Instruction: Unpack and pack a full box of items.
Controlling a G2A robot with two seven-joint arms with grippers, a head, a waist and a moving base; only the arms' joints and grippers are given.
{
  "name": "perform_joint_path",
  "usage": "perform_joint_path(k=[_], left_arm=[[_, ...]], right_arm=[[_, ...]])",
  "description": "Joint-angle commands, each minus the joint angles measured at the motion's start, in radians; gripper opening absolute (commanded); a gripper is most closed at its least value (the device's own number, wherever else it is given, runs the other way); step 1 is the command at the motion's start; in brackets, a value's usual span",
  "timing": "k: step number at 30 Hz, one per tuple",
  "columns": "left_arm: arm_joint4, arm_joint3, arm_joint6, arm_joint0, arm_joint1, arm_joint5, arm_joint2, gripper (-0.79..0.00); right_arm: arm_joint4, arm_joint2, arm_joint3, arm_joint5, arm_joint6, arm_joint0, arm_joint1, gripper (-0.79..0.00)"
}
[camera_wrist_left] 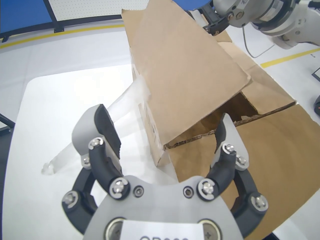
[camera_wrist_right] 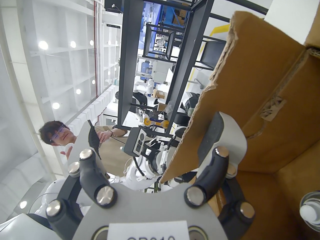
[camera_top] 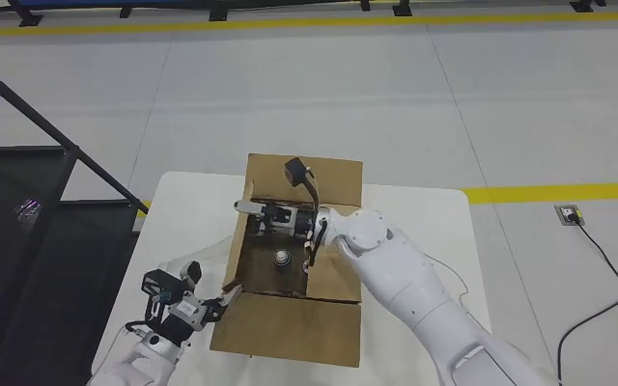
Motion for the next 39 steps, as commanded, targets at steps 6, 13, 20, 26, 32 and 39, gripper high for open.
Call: perform_joint_path(k=[6,13,20,26,32,39], left_arm=[[-0.075,0.015,-0.002,-0.037,-0.007,0.074,0.000,0.000],[-0.100,0.011,0.039,0.013,-0.010,0.153,-0.057,0.000],[-0.066,0.029,0.017,0.037,-0.011,0.235,-0.089,0.000],[-0.006,0.072,-0.028,0.016,-0.013,0.283,-0.077,0.000],[0.041,0.115,-0.074,-0.019,-0.013,0.284,-0.057,0.000],[0.077,0.142,-0.052,-0.027,-0.014,0.278,-0.046,0.000]], right_arm=[[0.065,0.001,0.043,-0.012,0.095,0.019,-0.022,0.000],[0.015,0.032,0.015,-0.096,0.134,0.025,-0.007,0.000],[-0.089,0.139,-0.185,-0.146,0.170,-0.063,0.064,0.000],[-0.201,0.269,-0.497,-0.085,0.179,-0.245,0.135,0.000],[-0.295,0.376,-0.803,-0.007,0.171,-0.442,0.183,0.000],[-0.295,0.376,-0.803,-0.007,0.171,-0.442,0.183,0.000]])
